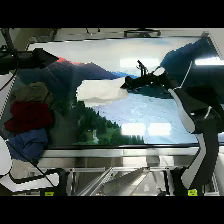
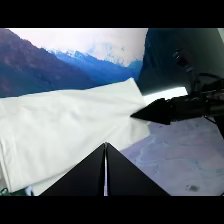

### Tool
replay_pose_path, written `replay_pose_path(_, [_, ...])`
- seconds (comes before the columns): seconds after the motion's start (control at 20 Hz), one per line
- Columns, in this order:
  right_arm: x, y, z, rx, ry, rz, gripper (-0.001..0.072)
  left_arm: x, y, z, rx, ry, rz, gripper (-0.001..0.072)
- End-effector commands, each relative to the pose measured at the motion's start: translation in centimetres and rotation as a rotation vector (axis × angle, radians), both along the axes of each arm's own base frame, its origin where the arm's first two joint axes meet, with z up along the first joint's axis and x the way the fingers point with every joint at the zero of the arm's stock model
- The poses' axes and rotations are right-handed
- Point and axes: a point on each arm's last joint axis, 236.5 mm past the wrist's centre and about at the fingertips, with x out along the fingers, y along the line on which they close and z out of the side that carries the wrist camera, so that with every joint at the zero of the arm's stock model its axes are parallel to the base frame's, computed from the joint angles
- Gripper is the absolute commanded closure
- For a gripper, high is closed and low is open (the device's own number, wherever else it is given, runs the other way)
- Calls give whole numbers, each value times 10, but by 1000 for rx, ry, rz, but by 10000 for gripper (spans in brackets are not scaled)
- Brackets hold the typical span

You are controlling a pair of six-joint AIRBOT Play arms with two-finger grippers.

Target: Fold the shirts.

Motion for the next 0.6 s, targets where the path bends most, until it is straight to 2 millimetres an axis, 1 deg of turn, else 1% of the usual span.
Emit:
replay_pose_path(0.0, [37,-41,73,37,-144,-146,697,0,0,0,1,-1,-1,688])
replay_pose_path(0.1, [57,-93,122,56,-206,-270,697,0,0,0,2,0,-1,688])
replay_pose_path(0.2, [69,-163,169,51,-265,-422,696,0,0,0,2,0,-2,688])
replay_pose_path(0.3, [70,-235,213,44,-320,-582,697,0,0,0,2,0,-1,688])
replay_pose_path(0.35, [66,-270,230,40,-327,-661,697,0,0,0,2,0,-2,688])
replay_pose_path(0.4, [56,-306,242,38,-309,-748,697,-1,0,0,2,2,-3,688])
replay_pose_path(0.45, [44,-338,249,28,-287,-815,696,-1,0,-1,2,3,-4,688])
replay_pose_path(0.5, [28,-371,251,-4,-258,-880,696,-2,0,-1,2,5,-7,688])
replay_pose_path(0.55, [11,-398,249,-36,-217,-932,697,-2,0,-1,3,6,-8,688])
